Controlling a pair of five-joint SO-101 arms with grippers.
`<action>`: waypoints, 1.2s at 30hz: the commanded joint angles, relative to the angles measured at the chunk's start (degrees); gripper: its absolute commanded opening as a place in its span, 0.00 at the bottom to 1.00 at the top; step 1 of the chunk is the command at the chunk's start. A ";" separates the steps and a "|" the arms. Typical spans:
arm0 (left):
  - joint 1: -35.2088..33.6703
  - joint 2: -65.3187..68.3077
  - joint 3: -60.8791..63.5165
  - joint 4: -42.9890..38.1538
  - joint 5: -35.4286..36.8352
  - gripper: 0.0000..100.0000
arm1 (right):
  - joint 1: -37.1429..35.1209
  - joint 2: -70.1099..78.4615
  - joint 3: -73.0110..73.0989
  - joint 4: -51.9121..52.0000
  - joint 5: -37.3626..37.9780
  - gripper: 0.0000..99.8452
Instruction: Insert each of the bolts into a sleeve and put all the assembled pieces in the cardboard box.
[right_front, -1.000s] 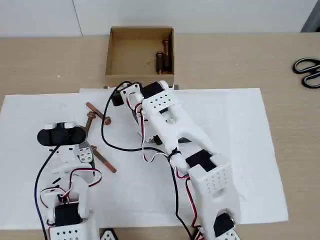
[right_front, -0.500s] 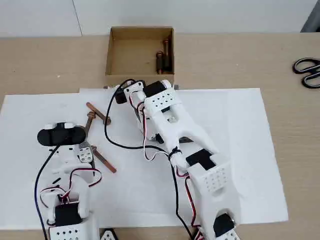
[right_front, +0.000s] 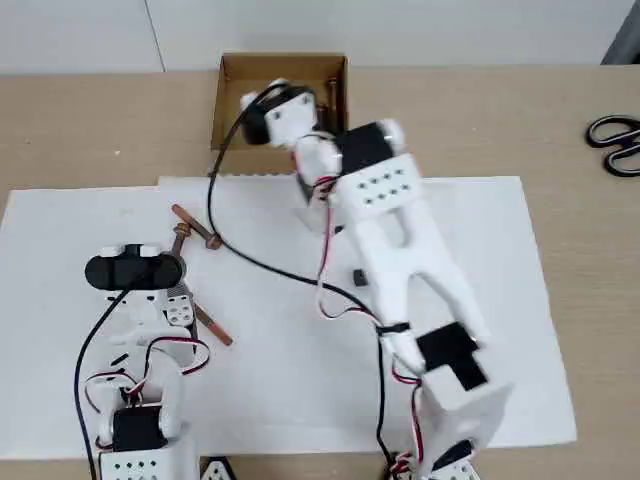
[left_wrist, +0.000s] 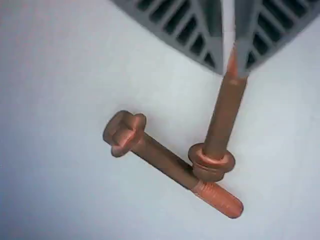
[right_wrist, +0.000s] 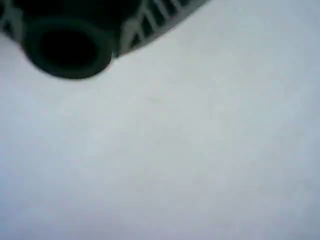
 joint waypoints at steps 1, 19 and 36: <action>0.18 -0.44 -2.15 -1.23 0.18 0.02 | 5.49 -6.55 -2.73 0.57 1.58 0.00; 3.52 25.67 -33.10 2.29 -7.30 0.03 | 18.95 -7.08 9.58 0.31 1.58 0.00; 4.75 85.36 -84.26 24.35 10.02 0.03 | 18.86 -6.64 12.66 0.04 1.49 0.00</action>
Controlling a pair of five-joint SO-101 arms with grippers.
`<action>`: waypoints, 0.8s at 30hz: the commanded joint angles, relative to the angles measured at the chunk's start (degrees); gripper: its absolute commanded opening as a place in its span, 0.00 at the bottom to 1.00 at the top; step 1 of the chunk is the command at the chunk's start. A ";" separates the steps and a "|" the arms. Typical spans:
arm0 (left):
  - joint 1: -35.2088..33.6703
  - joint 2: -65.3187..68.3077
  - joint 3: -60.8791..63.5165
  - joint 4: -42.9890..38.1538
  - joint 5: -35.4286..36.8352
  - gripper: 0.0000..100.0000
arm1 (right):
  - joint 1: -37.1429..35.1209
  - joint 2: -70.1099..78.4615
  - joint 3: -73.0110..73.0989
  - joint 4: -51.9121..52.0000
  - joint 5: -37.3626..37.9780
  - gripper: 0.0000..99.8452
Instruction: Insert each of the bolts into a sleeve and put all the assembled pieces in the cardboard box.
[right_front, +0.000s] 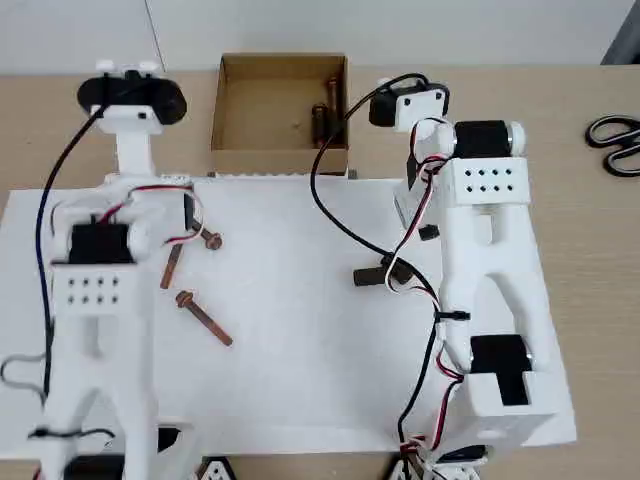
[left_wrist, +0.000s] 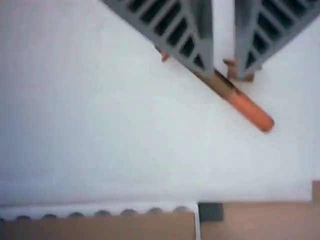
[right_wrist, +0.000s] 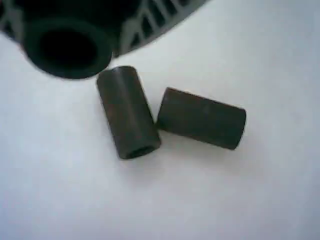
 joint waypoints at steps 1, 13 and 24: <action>0.53 8.18 -7.52 4.84 8.62 0.03 | 0.40 -2.95 1.85 0.04 0.53 0.00; -0.79 29.80 -19.47 14.86 6.07 0.03 | 0.48 -3.21 8.79 -2.77 0.26 0.00; -5.98 43.08 -32.92 20.92 -12.57 0.03 | 1.80 -3.30 8.79 -2.33 0.18 0.00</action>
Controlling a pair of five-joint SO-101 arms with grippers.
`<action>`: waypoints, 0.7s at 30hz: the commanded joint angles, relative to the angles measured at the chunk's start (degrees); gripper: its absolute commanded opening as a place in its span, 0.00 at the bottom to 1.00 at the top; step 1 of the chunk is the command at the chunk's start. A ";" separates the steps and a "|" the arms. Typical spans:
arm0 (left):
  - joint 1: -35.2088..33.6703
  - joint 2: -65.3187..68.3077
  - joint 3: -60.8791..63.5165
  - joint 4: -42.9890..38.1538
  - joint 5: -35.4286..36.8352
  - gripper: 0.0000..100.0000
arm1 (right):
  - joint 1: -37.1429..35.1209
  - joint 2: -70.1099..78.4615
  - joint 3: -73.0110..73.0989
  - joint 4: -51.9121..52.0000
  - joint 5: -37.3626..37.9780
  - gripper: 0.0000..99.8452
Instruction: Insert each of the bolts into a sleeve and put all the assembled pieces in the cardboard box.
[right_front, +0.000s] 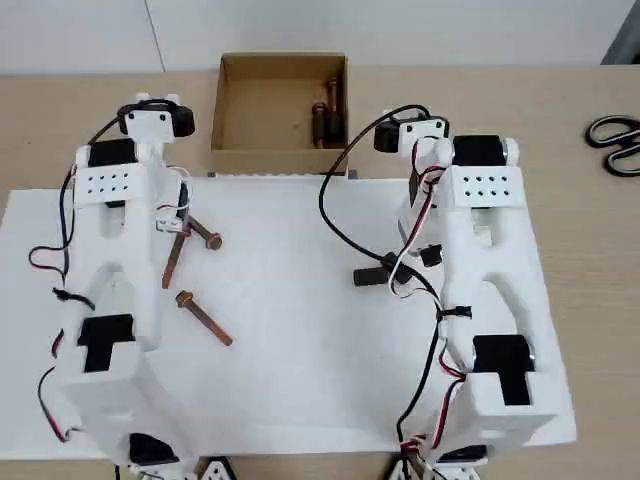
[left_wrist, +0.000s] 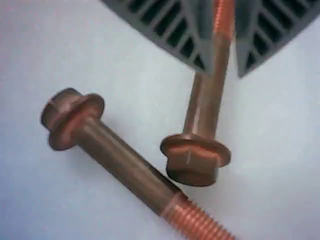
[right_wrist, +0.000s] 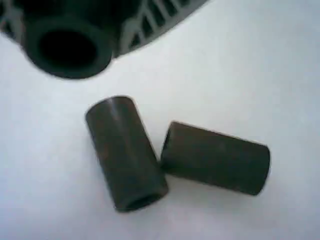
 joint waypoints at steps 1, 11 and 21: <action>0.18 1.23 -5.14 2.81 -3.16 0.04 | 0.40 -3.30 -0.35 -0.13 0.18 0.00; 0.88 3.52 -6.02 5.19 -5.45 0.08 | 0.22 -3.30 -0.35 -0.31 0.09 0.01; 0.88 6.15 -6.20 3.78 -7.30 0.10 | 0.57 -3.30 -0.35 -0.04 0.09 0.01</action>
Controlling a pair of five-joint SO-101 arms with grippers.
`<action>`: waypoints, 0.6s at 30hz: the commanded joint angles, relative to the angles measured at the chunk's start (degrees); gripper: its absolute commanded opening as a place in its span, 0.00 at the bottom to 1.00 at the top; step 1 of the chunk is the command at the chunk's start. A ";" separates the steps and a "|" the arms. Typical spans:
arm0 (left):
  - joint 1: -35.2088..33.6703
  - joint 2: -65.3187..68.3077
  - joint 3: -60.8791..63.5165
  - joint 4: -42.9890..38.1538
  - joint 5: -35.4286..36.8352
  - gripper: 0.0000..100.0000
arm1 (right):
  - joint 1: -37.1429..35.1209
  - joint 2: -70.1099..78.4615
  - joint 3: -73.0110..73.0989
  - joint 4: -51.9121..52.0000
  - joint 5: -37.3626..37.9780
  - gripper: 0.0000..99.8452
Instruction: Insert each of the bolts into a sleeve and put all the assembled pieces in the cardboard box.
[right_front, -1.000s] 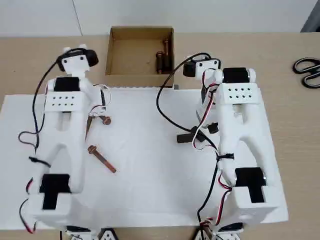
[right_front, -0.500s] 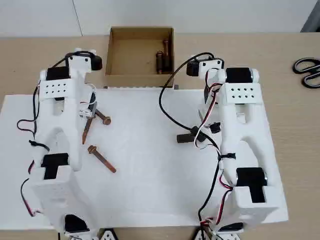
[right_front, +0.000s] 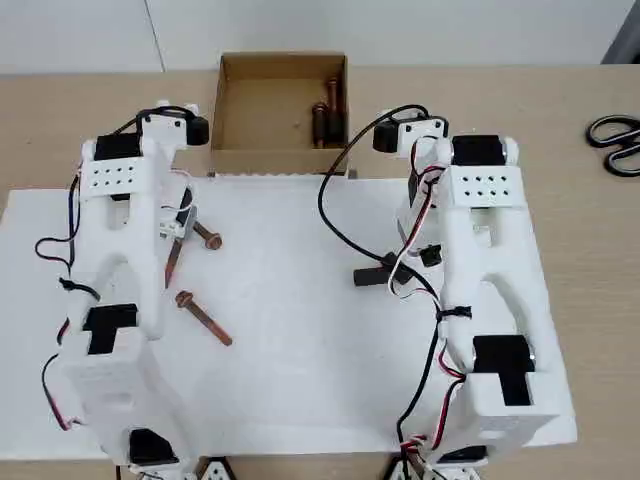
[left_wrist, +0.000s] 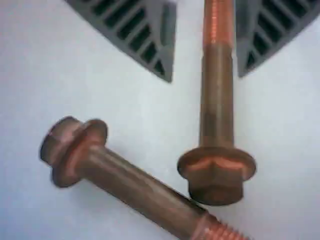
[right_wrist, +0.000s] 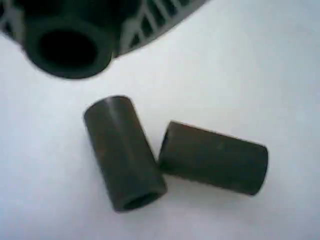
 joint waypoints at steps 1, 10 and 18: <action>0.26 1.67 -2.15 -0.70 -0.79 0.10 | 0.66 -3.30 -0.35 -0.04 0.09 0.01; 0.09 5.27 -2.24 -4.22 -1.58 0.10 | 0.66 -3.30 -0.35 -0.04 0.09 0.01; 0.09 5.80 -2.24 -6.51 -1.67 0.10 | 0.48 -3.30 -0.35 -0.13 0.09 0.01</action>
